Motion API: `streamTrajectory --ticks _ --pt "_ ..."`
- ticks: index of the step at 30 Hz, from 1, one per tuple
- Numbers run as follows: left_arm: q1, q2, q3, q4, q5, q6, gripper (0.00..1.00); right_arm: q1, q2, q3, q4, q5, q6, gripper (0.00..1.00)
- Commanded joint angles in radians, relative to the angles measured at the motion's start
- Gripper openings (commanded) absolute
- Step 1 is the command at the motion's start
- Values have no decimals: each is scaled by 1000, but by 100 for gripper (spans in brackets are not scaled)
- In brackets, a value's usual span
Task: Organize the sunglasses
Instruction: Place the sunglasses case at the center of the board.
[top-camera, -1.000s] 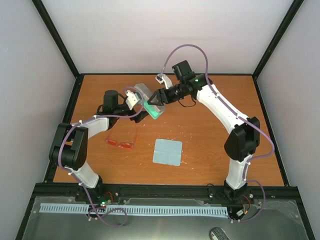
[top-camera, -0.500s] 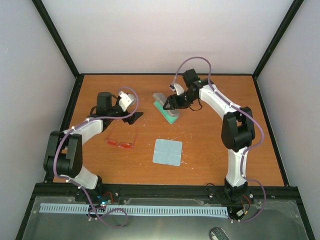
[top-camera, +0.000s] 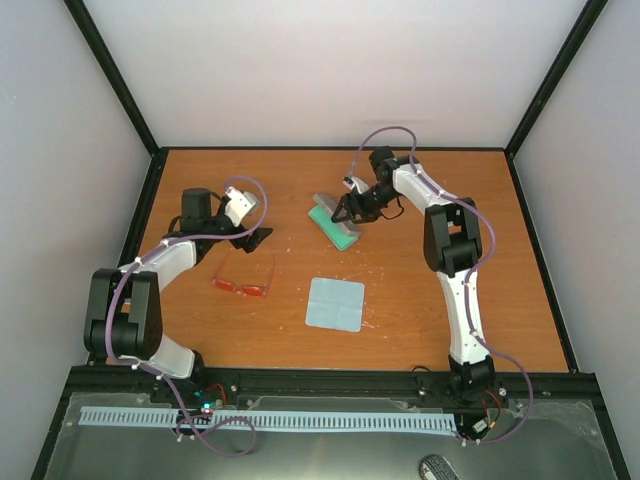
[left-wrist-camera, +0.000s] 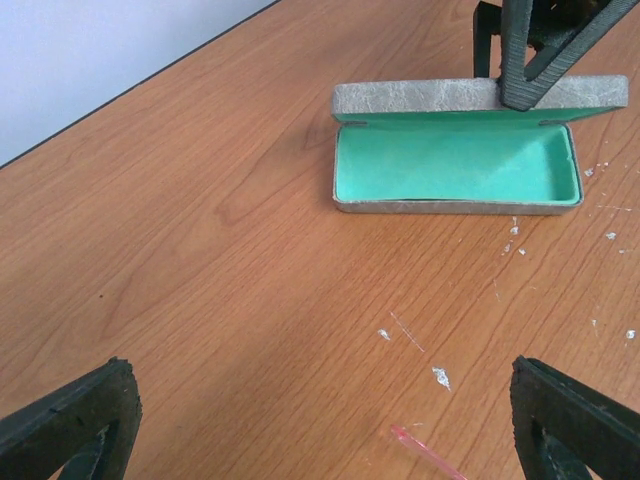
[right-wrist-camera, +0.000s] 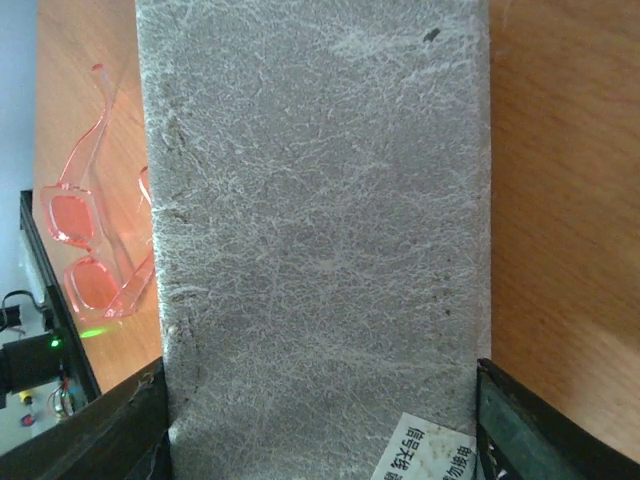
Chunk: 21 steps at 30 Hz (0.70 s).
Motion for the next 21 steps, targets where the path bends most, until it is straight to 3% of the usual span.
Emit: streamTrajectory --ticks 1,6,12,14,16,21 --pt "3 13 41 -10 4 20 99 -5 39 -14 -76 -21 -18 17" --pt "3 24 51 -9 8 25 99 -26 15 -53 -47 -6 3 47" --pt "3 30 53 -2 24 23 100 -38 10 -42 -54 11 1 62" --pt "3 29 54 1 25 25 99 -40 10 -44 -55 18 0 74" --pt "3 29 55 2 26 29 99 -39 8 -45 -52 20 3 97" --pt "3 27 54 2 31 27 99 -40 -29 -46 -46 57 15 100"
